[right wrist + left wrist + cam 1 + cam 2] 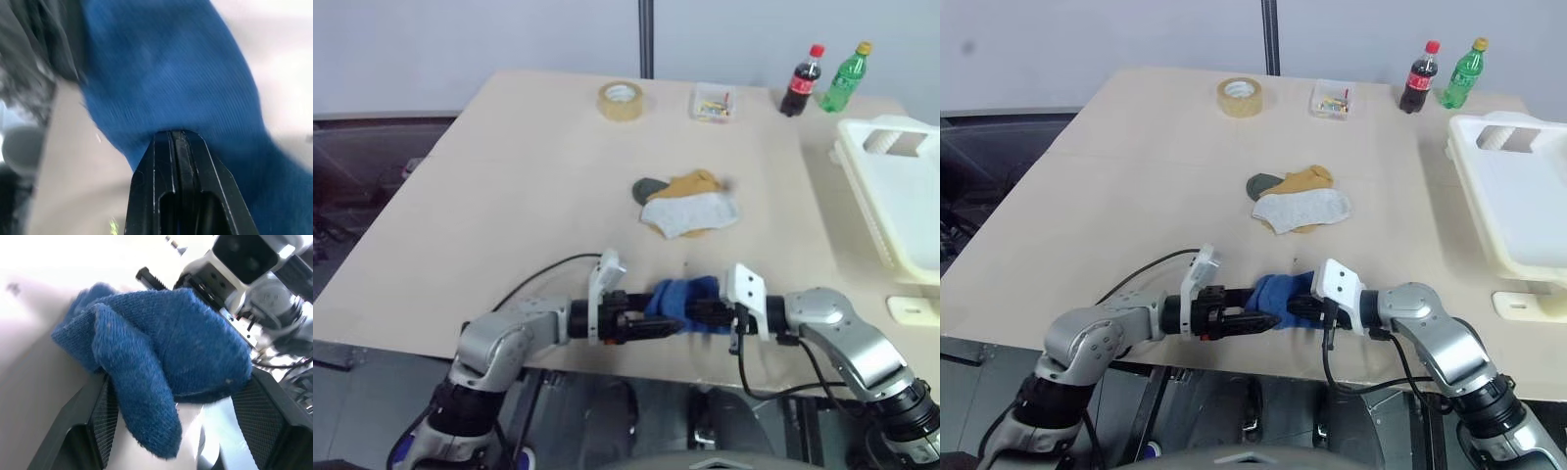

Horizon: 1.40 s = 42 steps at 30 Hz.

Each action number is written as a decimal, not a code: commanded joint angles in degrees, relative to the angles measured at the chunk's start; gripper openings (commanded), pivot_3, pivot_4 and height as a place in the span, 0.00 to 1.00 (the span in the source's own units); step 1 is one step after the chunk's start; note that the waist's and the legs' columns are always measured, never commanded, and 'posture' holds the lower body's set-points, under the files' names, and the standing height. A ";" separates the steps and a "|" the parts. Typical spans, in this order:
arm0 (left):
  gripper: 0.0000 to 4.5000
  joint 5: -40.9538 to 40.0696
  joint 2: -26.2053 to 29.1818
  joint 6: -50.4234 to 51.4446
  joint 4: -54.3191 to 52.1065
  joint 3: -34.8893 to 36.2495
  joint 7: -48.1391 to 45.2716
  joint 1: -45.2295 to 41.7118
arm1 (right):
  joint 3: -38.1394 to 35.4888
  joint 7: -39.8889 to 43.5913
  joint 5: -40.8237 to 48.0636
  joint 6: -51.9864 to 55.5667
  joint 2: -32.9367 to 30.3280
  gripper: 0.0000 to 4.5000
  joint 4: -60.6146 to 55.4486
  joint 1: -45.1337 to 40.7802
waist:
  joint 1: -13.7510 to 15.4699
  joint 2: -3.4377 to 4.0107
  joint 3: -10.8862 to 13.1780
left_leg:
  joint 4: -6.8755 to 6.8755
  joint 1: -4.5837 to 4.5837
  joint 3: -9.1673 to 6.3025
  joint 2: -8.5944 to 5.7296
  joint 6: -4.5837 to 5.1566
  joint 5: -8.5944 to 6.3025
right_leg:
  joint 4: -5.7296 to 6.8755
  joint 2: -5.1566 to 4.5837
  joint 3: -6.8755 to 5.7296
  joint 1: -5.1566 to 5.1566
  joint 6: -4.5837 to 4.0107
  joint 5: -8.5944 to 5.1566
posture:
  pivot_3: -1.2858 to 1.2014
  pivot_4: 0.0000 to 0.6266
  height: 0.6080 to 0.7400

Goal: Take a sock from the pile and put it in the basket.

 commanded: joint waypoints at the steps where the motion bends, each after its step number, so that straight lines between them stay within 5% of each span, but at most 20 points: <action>1: 0.78 -1.39 -1.33 0.19 0.40 -0.08 -0.15 -1.43 | -1.71 -0.49 2.05 1.76 -0.18 0.03 -2.76 -0.67 | 0.00 0.00 0.00 | 0.00 0.00 0.00 0.01 0.00 0.00 | 0.00 0.02 -0.01 0.00 0.00 0.00 | 0.52 0.24 1.00; 8: 0.78 -2.08 -5.55 1.88 3.61 -0.94 0.45 -4.54 | -4.31 -2.78 5.94 5.60 0.87 0.03 -4.20 -0.32 | 0.02 -0.03 0.02 | 0.03 -0.02 0.00 -0.02 0.00 0.00 | 0.00 0.01 0.00 0.00 0.01 0.01 | 0.52 0.24 1.00; 18: 0.78 -0.31 -2.31 3.69 4.22 -1.42 0.17 -4.47 | 1.82 -4.59 -3.72 2.52 0.31 0.03 6.33 -1.70 | -0.10 -0.02 0.02 | 0.03 0.01 0.02 0.00 0.00 0.00 | 0.02 0.05 0.02 0.00 0.01 0.01 | 0.52 0.24 1.00; 30: 0.78 -0.89 -1.83 6.20 4.86 -0.67 0.52 -5.93 | -6.97 -4.48 2.20 10.00 -5.81 0.03 -4.94 0.42 | -0.01 -0.03 0.03 | 0.03 -0.02 -0.02 0.00 0.00 0.00 | 0.01 0.04 0.00 0.00 0.00 0.01 | 0.52 0.24 1.00; 42: 0.78 1.16 2.48 4.15 5.75 -0.41 -1.02 -4.54 | 3.40 -4.64 -5.73 3.44 -1.54 0.03 5.35 -0.58 | -0.09 -0.05 0.02 | 0.04 0.01 0.00 0.01 0.00 0.00 | 0.01 0.04 0.01 0.00 0.01 0.00 | 0.52 0.24 1.00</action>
